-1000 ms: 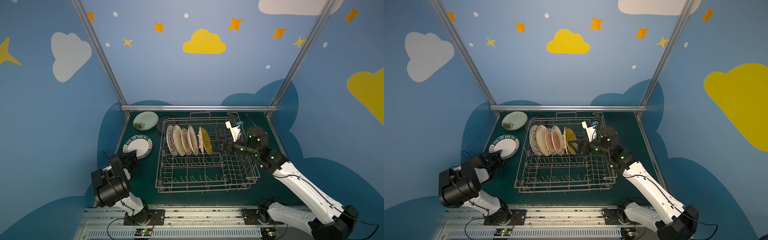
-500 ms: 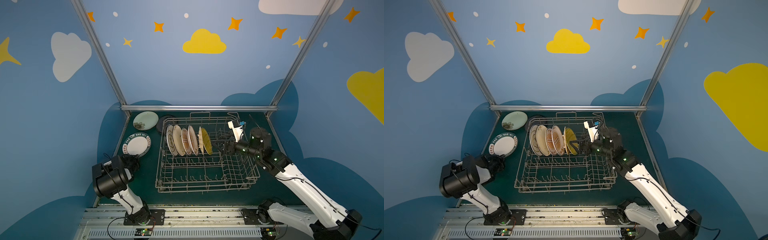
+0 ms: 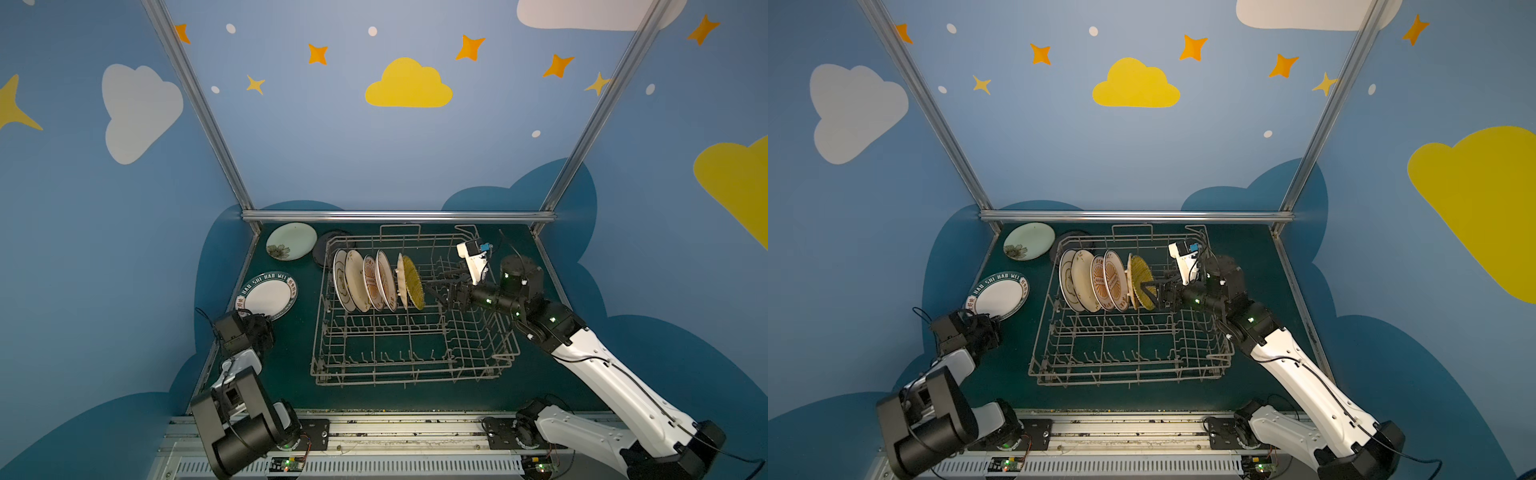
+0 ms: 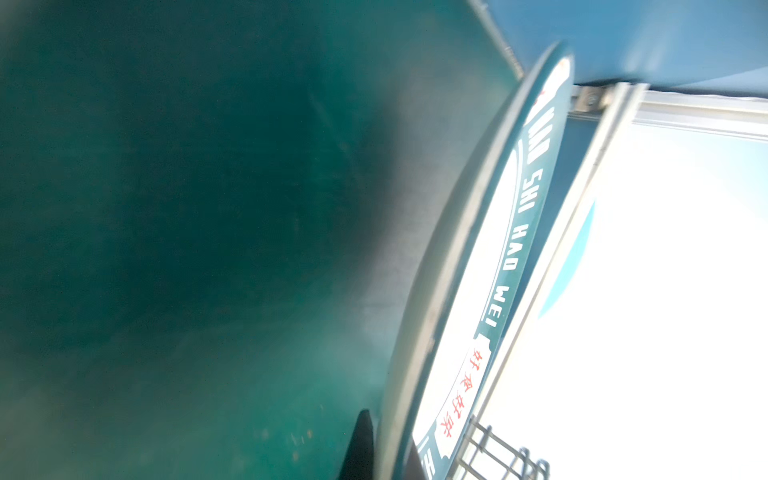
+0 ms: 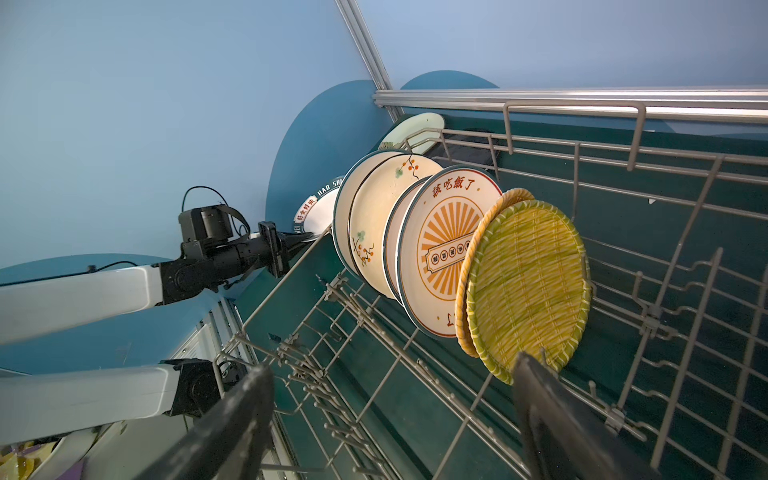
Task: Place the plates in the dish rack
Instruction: 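Lift the plate over the rack with the left gripper while the right reaches toward it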
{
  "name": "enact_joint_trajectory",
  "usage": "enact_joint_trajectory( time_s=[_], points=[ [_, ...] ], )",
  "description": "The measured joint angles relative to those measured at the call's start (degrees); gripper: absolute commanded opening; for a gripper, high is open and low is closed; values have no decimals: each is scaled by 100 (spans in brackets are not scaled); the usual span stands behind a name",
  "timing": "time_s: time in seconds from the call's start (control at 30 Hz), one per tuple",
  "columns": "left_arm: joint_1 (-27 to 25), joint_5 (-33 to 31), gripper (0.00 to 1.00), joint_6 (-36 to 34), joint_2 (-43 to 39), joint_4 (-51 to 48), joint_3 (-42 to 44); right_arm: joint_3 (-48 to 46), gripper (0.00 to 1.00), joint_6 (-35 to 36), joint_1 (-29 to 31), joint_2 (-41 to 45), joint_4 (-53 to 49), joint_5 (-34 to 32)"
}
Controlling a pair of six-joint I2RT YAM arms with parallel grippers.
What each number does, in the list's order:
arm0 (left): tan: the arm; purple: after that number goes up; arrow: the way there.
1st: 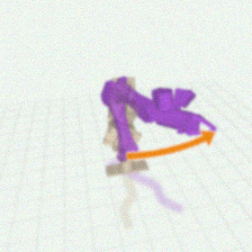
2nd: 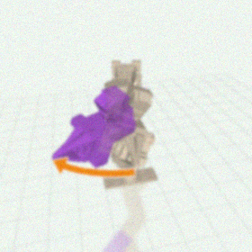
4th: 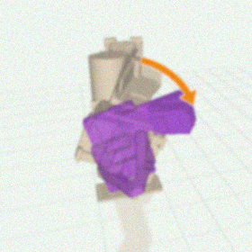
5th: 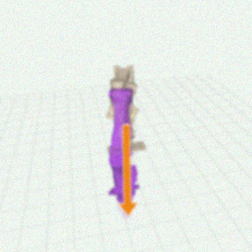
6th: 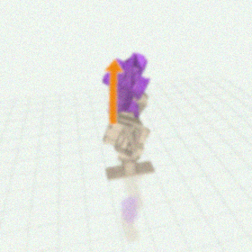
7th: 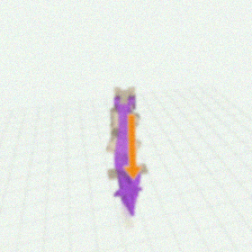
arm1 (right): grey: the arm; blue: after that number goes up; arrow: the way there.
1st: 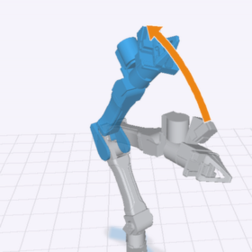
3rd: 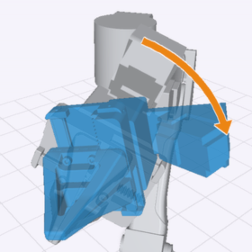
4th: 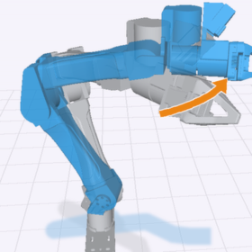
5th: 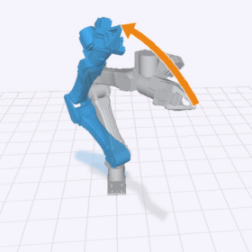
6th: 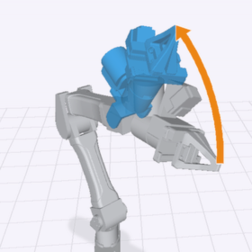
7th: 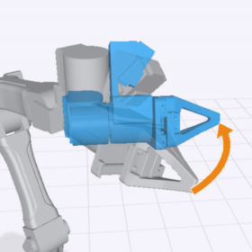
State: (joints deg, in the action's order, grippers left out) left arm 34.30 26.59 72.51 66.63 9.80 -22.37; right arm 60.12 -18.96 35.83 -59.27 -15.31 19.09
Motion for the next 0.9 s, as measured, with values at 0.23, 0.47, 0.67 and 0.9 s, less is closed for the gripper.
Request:
enact_joint_trajectory(
  time_s=[0.23, 0.47, 0.67, 0.9],
  points=[
    [131, 140, 4, -413, -715, -1672, -1093, 114, 88, 107, 0, -39, 2, -109],
    [164, 343, 4, -935, -772, -3163, -2636, 232, 88, 452, 0, -175, 92, -407],
    [-205, 428, 4, -1285, -334, -4183, -4356, 269, 88, 1110, 44, -358, 463, -669],
    [-1808, 26, 4, -1401, 411, -4986, -6255, 492, 88, 2848, 588, -785, 949, -1034]
  ],
)
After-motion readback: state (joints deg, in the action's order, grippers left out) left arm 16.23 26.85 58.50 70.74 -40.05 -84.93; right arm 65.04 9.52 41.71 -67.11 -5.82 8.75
